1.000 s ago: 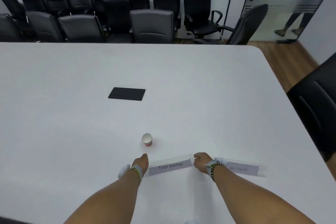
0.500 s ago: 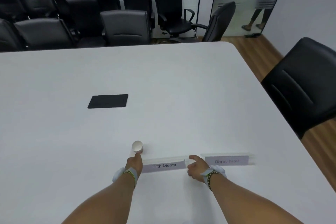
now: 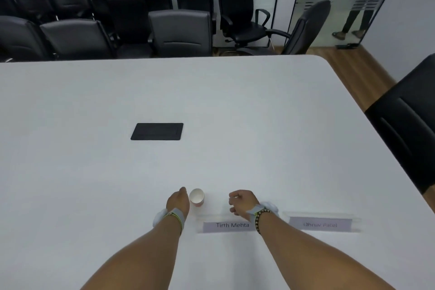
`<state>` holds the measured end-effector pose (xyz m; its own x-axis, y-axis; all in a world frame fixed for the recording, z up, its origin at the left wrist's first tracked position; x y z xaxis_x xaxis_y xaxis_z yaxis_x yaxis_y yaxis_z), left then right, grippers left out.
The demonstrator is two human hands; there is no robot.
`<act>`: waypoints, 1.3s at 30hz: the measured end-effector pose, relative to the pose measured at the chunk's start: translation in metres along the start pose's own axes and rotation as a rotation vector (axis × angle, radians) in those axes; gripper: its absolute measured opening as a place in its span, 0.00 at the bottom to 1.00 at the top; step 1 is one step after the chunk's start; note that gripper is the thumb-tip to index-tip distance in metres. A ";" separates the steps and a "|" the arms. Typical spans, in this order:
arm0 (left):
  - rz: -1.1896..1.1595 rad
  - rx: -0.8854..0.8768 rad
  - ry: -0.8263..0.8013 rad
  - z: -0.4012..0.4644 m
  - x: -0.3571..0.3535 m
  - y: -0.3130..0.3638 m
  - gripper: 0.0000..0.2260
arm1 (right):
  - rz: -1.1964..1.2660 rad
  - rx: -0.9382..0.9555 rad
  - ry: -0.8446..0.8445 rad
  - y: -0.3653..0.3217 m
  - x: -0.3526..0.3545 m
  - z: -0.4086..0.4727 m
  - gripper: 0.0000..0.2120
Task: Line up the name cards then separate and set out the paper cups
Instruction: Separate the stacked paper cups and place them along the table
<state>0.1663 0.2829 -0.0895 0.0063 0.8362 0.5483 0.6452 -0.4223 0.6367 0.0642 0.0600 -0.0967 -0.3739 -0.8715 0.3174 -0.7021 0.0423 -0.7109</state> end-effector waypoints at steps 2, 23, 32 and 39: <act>-0.048 0.021 -0.026 0.014 -0.002 -0.004 0.23 | -0.026 0.029 -0.029 -0.005 -0.027 0.007 0.10; 0.038 -0.358 -0.233 -0.028 -0.010 0.006 0.21 | 0.248 -0.047 -0.004 -0.026 -0.043 0.001 0.12; 0.026 -0.571 -0.289 -0.083 -0.044 0.027 0.28 | 0.244 -0.010 0.088 -0.027 0.037 -0.021 0.06; 0.055 -0.644 -0.339 -0.130 -0.085 0.029 0.26 | 0.168 0.061 0.152 -0.008 0.107 -0.020 0.05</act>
<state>0.0847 0.1536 -0.0473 0.3291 0.8259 0.4577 0.0601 -0.5021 0.8627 0.0178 -0.0238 -0.0441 -0.5725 -0.7710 0.2789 -0.5859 0.1468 -0.7970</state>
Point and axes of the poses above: each hand's wrist, its own z-axis towards the middle knuckle, its own x-axis out of the back of the hand, y = z × x, the point moved 3 cm from there along z, towards the middle knuckle, and after that the axes turned 12 degrees about y, right-handed, at the moved point
